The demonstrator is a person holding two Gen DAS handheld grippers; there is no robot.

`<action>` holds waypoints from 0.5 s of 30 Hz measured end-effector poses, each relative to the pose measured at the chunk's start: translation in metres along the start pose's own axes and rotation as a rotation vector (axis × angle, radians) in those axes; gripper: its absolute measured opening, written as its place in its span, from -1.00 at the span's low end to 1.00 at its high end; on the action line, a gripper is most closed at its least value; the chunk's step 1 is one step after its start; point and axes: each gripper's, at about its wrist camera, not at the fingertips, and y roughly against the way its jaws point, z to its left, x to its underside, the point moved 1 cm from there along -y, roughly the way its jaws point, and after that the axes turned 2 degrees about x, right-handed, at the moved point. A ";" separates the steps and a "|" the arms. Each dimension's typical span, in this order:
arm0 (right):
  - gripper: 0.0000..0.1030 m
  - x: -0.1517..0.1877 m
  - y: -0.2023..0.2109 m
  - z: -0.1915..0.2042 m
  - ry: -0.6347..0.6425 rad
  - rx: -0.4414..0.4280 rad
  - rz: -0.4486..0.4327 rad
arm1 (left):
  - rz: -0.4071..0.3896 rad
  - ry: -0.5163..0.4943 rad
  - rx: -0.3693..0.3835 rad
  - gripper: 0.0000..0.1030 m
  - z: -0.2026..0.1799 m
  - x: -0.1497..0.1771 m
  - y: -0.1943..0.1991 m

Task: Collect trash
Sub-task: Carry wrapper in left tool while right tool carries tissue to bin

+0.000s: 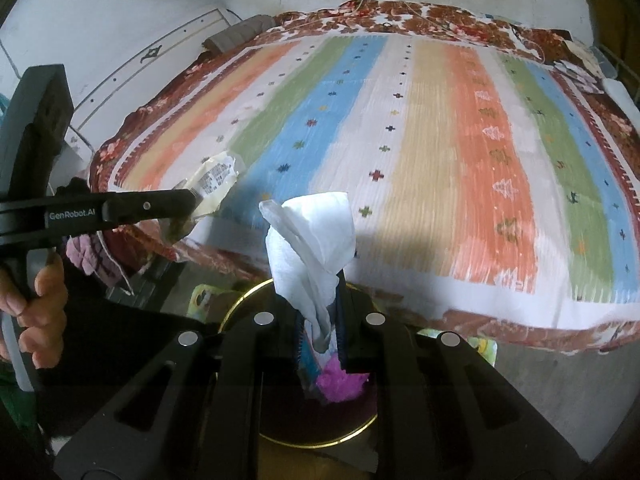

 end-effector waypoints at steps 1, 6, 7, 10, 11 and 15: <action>-0.77 0.004 0.000 0.001 0.004 -0.001 0.002 | -0.002 -0.002 0.001 -0.76 -0.001 0.003 0.001; -0.77 0.019 -0.003 0.006 0.016 0.006 0.032 | 0.021 -0.015 -0.011 -0.76 -0.003 0.018 -0.002; -0.77 0.022 -0.004 0.007 0.017 0.009 0.042 | 0.029 -0.016 -0.013 -0.76 -0.003 0.021 -0.004; -0.77 0.029 -0.013 0.009 0.015 0.014 0.086 | 0.057 -0.020 -0.032 -0.76 -0.004 0.028 -0.011; -0.77 0.031 -0.016 0.008 0.009 0.014 0.105 | 0.065 -0.018 -0.037 -0.76 -0.004 0.029 -0.013; -0.77 0.036 -0.030 0.005 -0.020 0.014 0.179 | 0.128 0.008 -0.064 -0.75 0.001 0.036 -0.028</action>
